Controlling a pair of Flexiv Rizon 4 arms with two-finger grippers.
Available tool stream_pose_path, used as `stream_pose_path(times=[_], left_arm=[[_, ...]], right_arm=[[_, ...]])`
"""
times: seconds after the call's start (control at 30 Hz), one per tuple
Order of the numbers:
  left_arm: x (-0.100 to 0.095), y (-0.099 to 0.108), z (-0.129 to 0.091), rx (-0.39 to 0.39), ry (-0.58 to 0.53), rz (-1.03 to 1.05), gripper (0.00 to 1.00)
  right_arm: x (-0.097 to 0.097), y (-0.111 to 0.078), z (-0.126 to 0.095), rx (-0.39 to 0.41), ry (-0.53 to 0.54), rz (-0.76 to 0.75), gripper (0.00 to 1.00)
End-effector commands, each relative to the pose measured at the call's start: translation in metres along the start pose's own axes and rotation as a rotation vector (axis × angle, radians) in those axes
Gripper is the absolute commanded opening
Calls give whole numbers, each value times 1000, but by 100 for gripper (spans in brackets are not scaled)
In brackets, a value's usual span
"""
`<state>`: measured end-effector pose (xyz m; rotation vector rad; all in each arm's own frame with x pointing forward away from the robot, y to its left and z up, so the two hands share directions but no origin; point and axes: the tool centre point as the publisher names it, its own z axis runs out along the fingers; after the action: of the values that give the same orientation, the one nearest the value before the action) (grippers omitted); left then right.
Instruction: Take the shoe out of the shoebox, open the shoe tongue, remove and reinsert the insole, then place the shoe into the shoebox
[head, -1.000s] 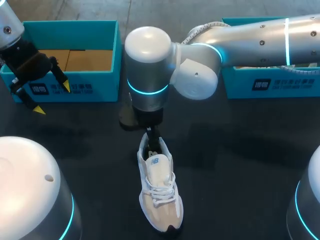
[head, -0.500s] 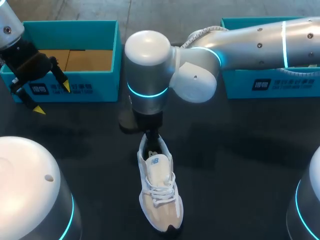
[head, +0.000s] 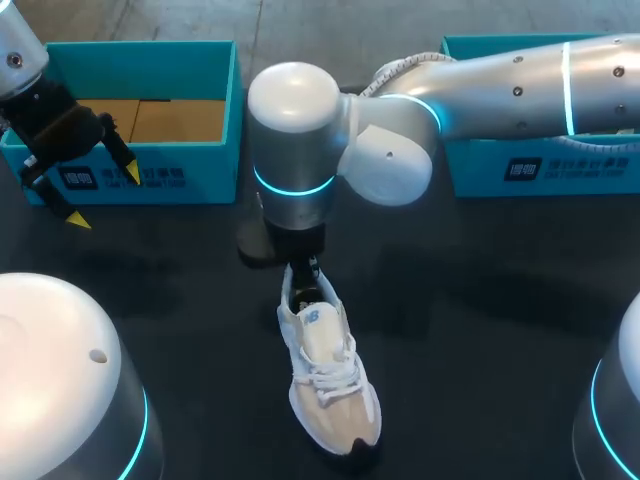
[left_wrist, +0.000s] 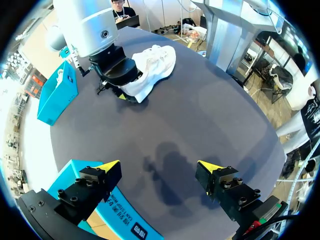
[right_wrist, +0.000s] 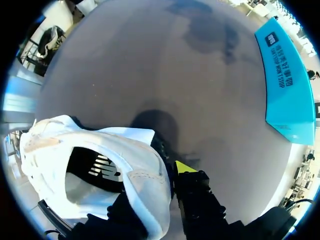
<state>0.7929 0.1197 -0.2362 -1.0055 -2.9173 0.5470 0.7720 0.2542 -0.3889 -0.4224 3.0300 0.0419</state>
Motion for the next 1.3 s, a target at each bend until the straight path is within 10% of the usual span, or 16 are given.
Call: stream_pose_path(times=[0.03, 0.7, 0.93, 1.3], left_arm=[[0, 0, 0, -2, 1, 0, 100], [0, 0, 0, -2, 1, 0, 100], [0, 0, 0, -2, 1, 0, 100], [0, 0, 0, -2, 1, 0, 100]], right_arm=[[6, -6, -22, 17, -18, 5, 0], [-14, -44, -96, 126, -59, 28, 0], [-22, -63, -120, 47, -122, 20, 0], [-22, -63, -122, 46, -128, 22, 0]])
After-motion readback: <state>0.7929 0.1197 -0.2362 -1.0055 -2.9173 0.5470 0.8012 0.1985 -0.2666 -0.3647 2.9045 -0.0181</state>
